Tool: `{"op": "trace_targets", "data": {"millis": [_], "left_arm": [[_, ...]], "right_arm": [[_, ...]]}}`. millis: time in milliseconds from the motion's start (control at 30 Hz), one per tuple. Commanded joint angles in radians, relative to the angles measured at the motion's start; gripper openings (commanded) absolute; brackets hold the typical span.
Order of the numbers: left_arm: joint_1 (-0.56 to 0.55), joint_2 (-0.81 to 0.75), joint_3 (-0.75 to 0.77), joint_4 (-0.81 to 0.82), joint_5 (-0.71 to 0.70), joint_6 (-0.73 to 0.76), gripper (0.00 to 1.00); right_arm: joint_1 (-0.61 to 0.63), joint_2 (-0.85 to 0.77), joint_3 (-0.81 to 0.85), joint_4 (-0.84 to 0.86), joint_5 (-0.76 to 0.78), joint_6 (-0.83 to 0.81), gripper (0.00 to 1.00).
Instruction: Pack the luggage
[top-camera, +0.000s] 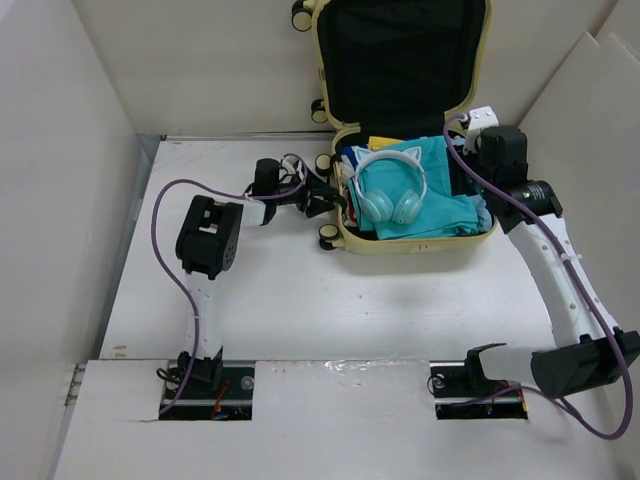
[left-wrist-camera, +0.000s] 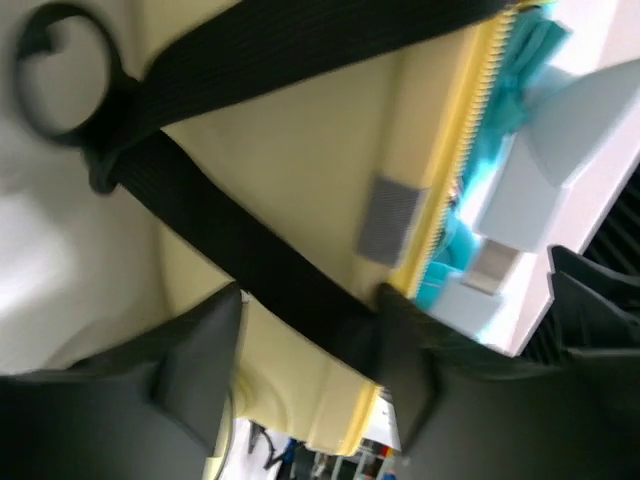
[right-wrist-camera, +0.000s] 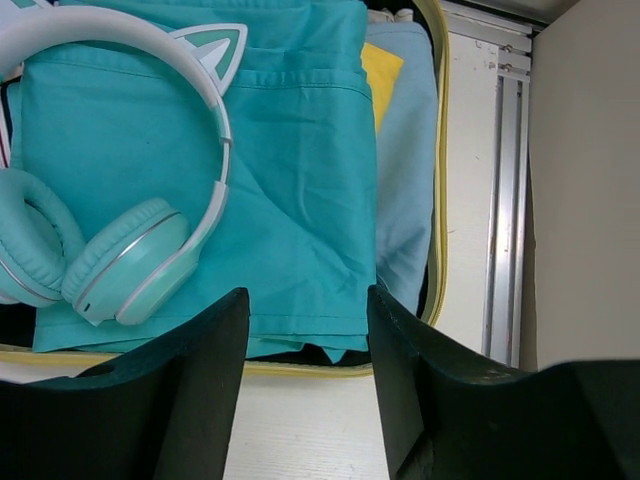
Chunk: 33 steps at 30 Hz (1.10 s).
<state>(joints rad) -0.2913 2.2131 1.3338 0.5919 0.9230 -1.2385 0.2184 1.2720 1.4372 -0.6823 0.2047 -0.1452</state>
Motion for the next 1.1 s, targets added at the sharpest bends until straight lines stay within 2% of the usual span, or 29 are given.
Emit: {"op": "trace_targets", "data": {"millis": [0,133,167,200,233,267,433,500,533,567,600,633,733,867,933,1067], "left_arm": [[-0.035,0.048,0.041,0.152,-0.05,-0.1,0.46],[-0.035,0.088,0.016,0.298,-0.041,-0.229,0.24],[-0.035,0.088,0.016,0.327,-0.041,-0.251,0.15],[-0.035,0.088,0.016,0.327,-0.041,-0.251,0.14],[-0.035,0.088,0.016,0.336,-0.041,-0.26,0.04],[-0.035,0.088,0.027,0.336,-0.032,-0.26,0.0],[-0.005,0.067,0.018,0.318,-0.032,-0.233,0.0],[0.017,0.039,0.03,0.255,-0.042,-0.109,0.0],[0.026,0.007,0.05,0.121,-0.052,-0.037,0.0],[0.035,-0.009,0.1,0.058,-0.064,0.038,0.0],[0.035,-0.026,0.128,-0.001,-0.096,0.194,0.0],[0.035,-0.041,0.161,-0.13,-0.113,0.267,0.0],[0.026,-0.05,0.315,-0.356,-0.188,0.486,0.0],[0.005,-0.05,0.465,-0.574,-0.3,0.661,0.0],[-0.019,-0.061,0.54,-0.673,-0.369,0.82,0.0],[-0.046,-0.072,0.603,-0.768,-0.432,0.908,0.0]], "right_arm": [[0.01,0.001,0.064,-0.026,0.047,-0.024,0.56],[0.019,-0.01,0.074,-0.036,0.068,-0.024,0.56],[0.019,-0.02,0.083,-0.036,0.068,-0.033,0.56],[0.019,-0.02,0.083,-0.036,0.068,-0.033,0.56],[0.019,-0.02,0.094,-0.046,0.068,-0.033,0.56],[0.019,-0.02,0.094,-0.046,0.068,-0.033,0.56],[0.048,-0.02,0.114,-0.057,0.079,-0.033,0.56],[0.058,-0.02,0.114,-0.057,0.088,-0.033,0.56],[0.058,-0.029,0.114,-0.057,0.088,-0.033,0.56],[0.068,-0.03,0.114,-0.057,0.088,-0.033,0.56],[0.068,-0.03,0.114,-0.057,0.088,-0.033,0.56],[0.068,-0.03,0.114,-0.057,0.088,-0.033,0.56],[0.087,-0.02,0.114,-0.057,0.088,-0.042,0.56],[0.119,-0.011,0.114,-0.057,0.1,-0.051,0.56],[0.128,-0.02,0.114,-0.057,0.101,-0.051,0.56],[0.128,-0.042,0.104,-0.057,0.101,-0.051,0.56]]}}
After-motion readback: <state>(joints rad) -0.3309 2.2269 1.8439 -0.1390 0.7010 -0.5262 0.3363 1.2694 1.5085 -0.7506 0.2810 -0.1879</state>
